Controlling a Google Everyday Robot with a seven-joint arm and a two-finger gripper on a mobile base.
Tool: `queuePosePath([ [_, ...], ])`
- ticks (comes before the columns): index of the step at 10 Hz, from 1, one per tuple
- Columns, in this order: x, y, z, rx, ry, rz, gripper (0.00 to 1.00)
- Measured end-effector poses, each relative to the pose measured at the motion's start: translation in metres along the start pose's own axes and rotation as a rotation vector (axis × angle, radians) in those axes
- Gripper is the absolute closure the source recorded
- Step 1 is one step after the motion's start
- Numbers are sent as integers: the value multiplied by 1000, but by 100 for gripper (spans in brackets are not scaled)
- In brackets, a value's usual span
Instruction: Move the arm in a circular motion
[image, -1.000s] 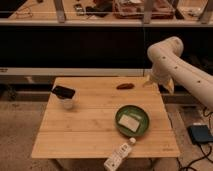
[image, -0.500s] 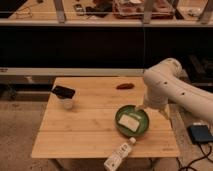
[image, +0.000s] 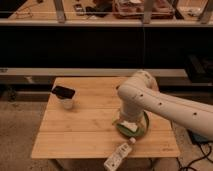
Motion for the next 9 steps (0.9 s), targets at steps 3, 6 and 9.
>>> queuePosePath([
  [3,-9,-101,27,104,-53,-170,20],
  [6,31,-143,49,60,-18,-300,20],
  [9,121,-147,53,-10,76,-328,20],
])
